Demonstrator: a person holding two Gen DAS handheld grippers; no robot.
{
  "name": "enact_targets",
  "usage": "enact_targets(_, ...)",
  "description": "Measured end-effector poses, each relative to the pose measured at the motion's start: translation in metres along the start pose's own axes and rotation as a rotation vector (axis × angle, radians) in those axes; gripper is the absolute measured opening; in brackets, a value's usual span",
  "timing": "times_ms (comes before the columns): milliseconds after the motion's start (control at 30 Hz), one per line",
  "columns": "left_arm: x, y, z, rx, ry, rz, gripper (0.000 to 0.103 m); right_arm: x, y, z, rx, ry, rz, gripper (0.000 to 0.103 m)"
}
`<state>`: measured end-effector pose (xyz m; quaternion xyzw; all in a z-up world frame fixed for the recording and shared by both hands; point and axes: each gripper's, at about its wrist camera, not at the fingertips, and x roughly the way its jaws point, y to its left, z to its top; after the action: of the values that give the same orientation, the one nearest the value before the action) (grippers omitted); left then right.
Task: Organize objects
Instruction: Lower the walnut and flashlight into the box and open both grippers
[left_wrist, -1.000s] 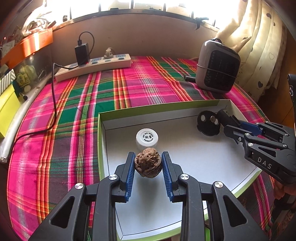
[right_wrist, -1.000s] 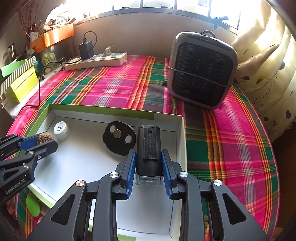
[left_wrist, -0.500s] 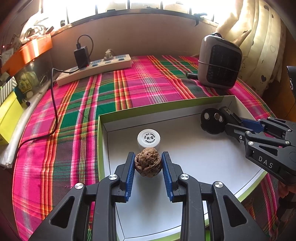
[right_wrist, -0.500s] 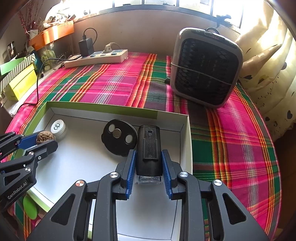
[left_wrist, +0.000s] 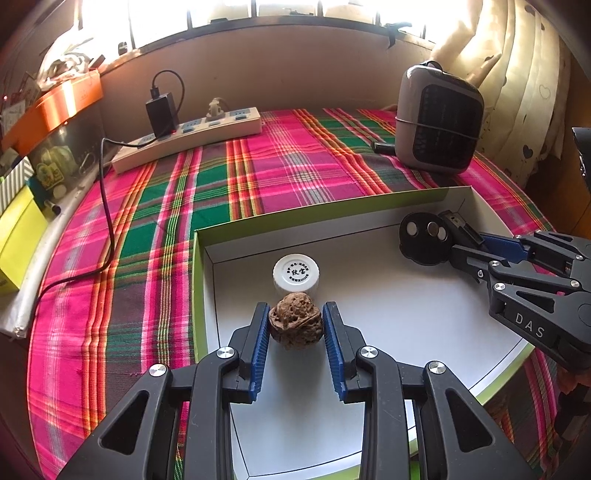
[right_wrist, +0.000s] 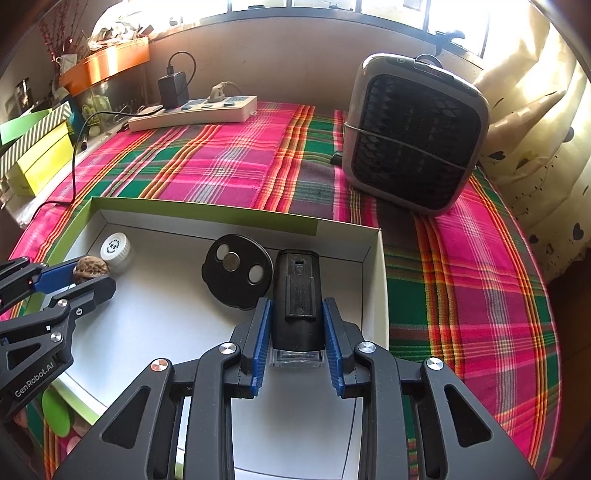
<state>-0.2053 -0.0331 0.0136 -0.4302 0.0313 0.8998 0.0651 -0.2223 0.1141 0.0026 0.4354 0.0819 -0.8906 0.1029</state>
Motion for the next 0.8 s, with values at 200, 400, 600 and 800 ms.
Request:
enact_targets(200,-0.0004,-0.0004,0.0001,0.0,0.001,0.0,0.027,-0.0004,0.0001,0.0004,0.0,-0.002,-0.001,0.029)
enact_targets(400,0.0,-0.0008,-0.0004,0.0,0.0,-0.002,0.029,-0.0003,0.0005,0.0011,0.001,-0.004,-0.004,0.029)
enact_targets(600,-0.0008,-0.0015,-0.0007,0.002,0.001,-0.004,0.03,-0.0015,-0.0004,0.0003,0.004,-0.005,-0.008,0.029)
enact_targets(800,-0.0011,-0.0012,-0.0005,-0.006,0.0,-0.006,0.032,-0.0057,-0.001,-0.0012,0.004,-0.012,-0.014,0.032)
